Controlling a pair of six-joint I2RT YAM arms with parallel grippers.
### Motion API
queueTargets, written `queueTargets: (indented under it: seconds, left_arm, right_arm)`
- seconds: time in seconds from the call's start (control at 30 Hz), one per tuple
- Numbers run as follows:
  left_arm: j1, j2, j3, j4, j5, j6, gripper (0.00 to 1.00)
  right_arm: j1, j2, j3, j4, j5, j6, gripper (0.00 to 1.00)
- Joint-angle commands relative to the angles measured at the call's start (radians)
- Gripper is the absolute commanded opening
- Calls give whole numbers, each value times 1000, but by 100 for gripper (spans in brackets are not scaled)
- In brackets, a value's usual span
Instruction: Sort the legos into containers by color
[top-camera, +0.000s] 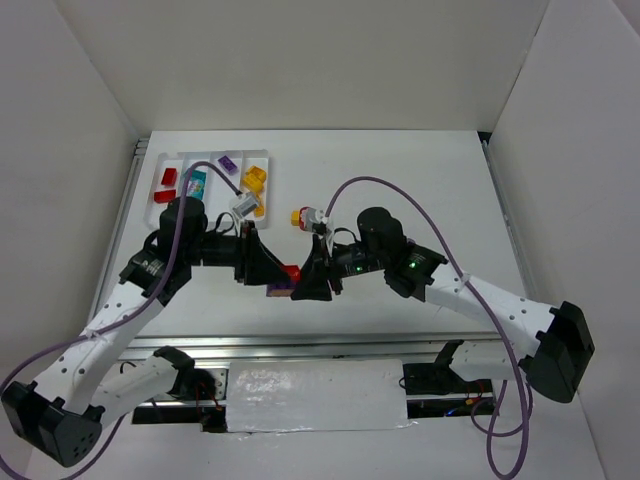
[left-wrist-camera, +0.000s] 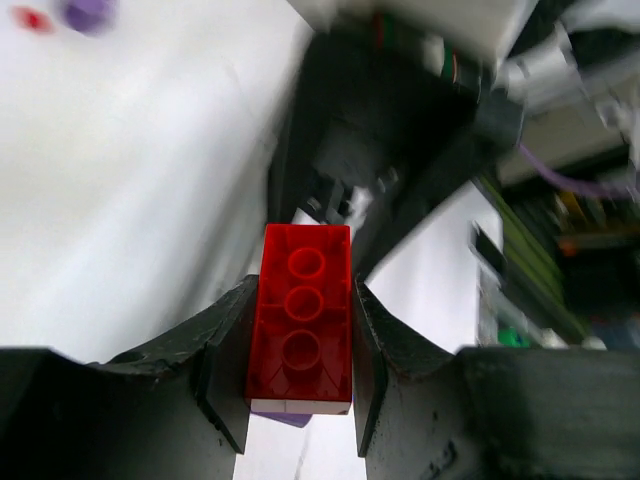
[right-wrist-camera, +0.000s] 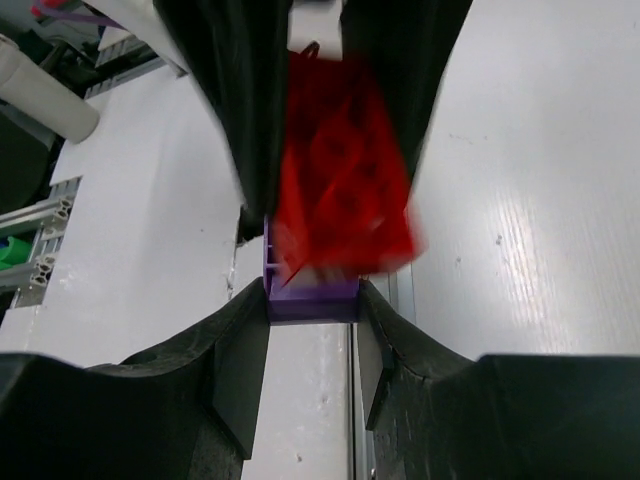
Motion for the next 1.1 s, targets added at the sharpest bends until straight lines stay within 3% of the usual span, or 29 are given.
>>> queueTargets:
  seconds: [0.0,0.2,0.27,0.3,0.33,0.37,0.4,0.43,0.47,0.57,0.67,0.77,0.9,1.07]
  left_arm:
    - [66,21,126,41,-126,-21,0]
    - [322,148,188,-56,-86,-38,0]
    - [394,192,219,-122,-163,-15,0]
    - [407,208,234,-160,-262,-4,0]
    - [423,243,269,-238,-536,-13,0]
    - [433,263,283,-269,-683,-30,0]
    - [436,287,294,-291,-817,-53,0]
    - [510,347,312,-306,-941,-87,0]
    - [553,379,323,-303,-970,-99,0]
    - [711,531,428,-315,-935,-168,0]
    - [720,712,599,-308,-1023,-207,0]
    - [720,935,867,-358,-1065,-178,0]
    - [720,1149,1149,-331,-1071,-60,0]
    - [721,1294,1181,-201,-1019,46,0]
  right_arm:
    - [-17,-9,-64,9,20,22,0]
    - [-77,-45,-133,86,26,58,0]
    - [-92,-58,-151,97,29,65,0]
    - [-97,-64,-159,103,49,70,0]
    - [-100,-78,-173,115,64,82,0]
    - [-103,-86,-180,123,86,94,0]
    - [-106,-94,-187,130,127,104,0]
    - [-105,-107,-196,141,144,119,0]
    - [-105,-112,-199,144,164,131,0]
    - [-105,-132,-207,152,209,157,0]
    - [-100,-152,-199,134,229,170,0]
    - [-91,-183,-205,130,232,182,0]
    - [-82,-222,-236,141,223,203,0]
    - [-72,-247,-250,152,200,210,0]
